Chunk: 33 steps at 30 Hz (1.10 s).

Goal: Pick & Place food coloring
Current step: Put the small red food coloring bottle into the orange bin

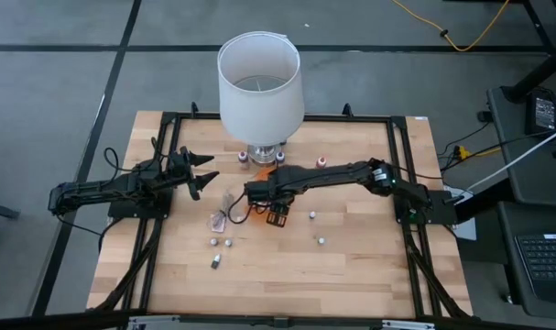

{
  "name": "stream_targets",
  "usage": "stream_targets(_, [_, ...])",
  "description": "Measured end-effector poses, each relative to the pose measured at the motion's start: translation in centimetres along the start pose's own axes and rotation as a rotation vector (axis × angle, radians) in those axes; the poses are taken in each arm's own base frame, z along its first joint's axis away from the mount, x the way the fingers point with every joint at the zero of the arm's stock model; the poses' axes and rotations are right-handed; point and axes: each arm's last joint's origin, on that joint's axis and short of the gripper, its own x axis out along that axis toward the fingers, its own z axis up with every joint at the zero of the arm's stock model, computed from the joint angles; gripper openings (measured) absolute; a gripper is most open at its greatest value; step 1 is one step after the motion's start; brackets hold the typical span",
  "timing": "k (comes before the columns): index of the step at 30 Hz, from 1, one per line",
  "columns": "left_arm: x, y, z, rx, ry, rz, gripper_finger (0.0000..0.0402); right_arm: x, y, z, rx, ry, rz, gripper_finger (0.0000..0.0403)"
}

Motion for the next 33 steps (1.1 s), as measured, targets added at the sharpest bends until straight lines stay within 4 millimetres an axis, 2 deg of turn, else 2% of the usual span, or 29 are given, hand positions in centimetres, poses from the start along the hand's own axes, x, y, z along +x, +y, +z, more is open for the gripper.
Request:
stream_targets(4, [0.0, 0.0, 0.0, 0.000, 0.000, 0.000, 0.0294, -1.3, -0.3, -1.0, 0.027, -0.029, 0.009, 0.0168])
stream_targets(11, [0.0, 0.0, 0.0, 0.000, 0.000, 0.000, 0.0294, -1.8, -0.7, -3.9, 0.034, -0.054, 0.040, 0.0168])
stream_targets(17, [0.0, 0.0, 0.0, 0.000, 0.000, 0.000, 0.0294, -2.0, -1.2, -7.1, -0.112, -0.075, 0.055, 0.0168])
stream_targets(21, [0.0, 0.0, 0.0, 0.000, 0.000, 0.000, 0.0294, -1.0, -1.6, -8.6, -0.200, -0.019, 0.053, 0.0168])
stream_targets(26, [0.0, 0.0, 0.0, 0.000, 0.000, 0.000, 0.0294, 0.0, -1.7, -9.3, -0.325, 0.016, 0.051, 0.0168])
stream_targets(33, [0.0, 0.0, 0.0, 0.000, 0.000, 0.000, 0.0294, 0.7, -1.8, -9.5, -0.405, -0.080, 0.070, 0.0168])
